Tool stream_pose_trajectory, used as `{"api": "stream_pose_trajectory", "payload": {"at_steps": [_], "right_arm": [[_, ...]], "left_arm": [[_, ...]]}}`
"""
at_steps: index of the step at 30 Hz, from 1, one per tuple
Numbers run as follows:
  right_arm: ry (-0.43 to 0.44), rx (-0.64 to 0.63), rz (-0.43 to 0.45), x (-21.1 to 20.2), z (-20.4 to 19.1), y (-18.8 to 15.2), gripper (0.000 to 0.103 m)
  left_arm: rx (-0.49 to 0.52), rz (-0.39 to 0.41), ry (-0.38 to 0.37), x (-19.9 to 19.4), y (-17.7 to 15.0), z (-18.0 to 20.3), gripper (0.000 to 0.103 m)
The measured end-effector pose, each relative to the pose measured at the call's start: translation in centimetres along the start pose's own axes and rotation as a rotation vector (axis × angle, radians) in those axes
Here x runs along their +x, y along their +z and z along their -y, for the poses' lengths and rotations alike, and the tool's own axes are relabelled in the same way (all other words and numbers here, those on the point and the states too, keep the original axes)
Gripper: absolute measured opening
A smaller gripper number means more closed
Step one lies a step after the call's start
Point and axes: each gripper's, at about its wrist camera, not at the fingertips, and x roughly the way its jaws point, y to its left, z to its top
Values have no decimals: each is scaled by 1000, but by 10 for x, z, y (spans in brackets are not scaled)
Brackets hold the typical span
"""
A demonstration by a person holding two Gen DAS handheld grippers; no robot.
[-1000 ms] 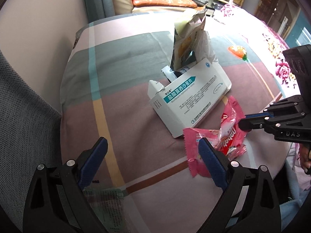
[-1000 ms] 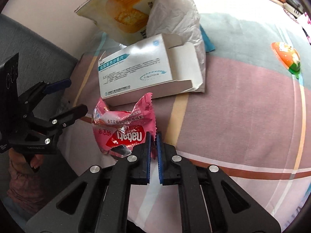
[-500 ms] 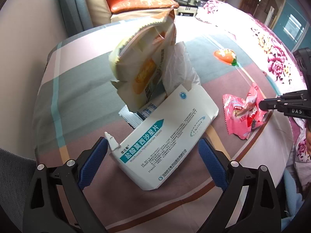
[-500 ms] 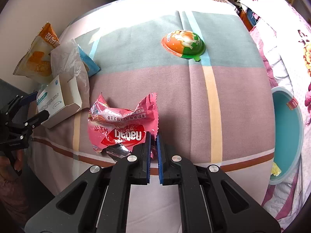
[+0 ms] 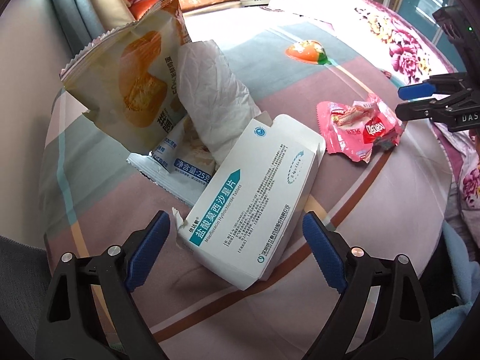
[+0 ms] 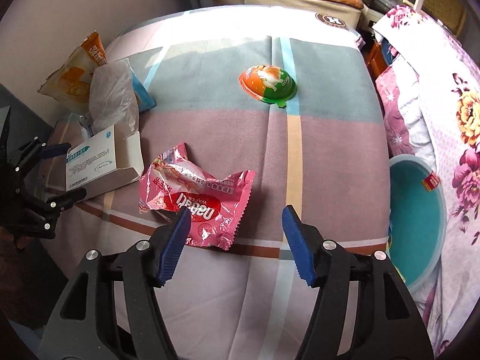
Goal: Collect trash
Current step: 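Grasp pink Nabati wafer pack with right gripper, then lift Nabati pack with right gripper while left gripper grasps white medicine box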
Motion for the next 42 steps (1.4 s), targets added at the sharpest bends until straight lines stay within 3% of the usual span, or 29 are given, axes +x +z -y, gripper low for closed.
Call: {"api": "stream_pose_trajectory", "payload": {"at_steps": [4,6,13,18,20,23,25,26,28,31,42], "right_arm": [[-12,-158,-8,2,-21,15,63],[5,-237,-27,7,-31,21,68],[70,-482,-182,39,-59,27,71],[67,-557,-259,64,-64,25,71],[68,-574,-248,65,-65,24,72],[98,-531,-218,61,-59,24,62],[90,-511,-193,57,-54,23,43],[90,-488,-187,55,-50,23,42],[87,-445,-174,50,-42,18,40],[69,-407,-162,44,-36,7,39],[16,-131,-92,23,10,-24,39]], "left_arm": [[-4,-8,-15,4,8,-4,90],[21,-15,-25,6,11,-1,91],[98,-58,-67,20,14,11,91],[77,-87,-66,32,13,8,91],[87,-86,-57,33,16,12,90],[93,-84,-47,36,22,19,89],[92,-75,-46,35,25,23,81],[86,-69,-52,34,26,25,78],[68,-63,-70,32,27,27,69],[56,-50,-45,28,24,34,66],[-92,-35,-26,6,12,44,64]]}}
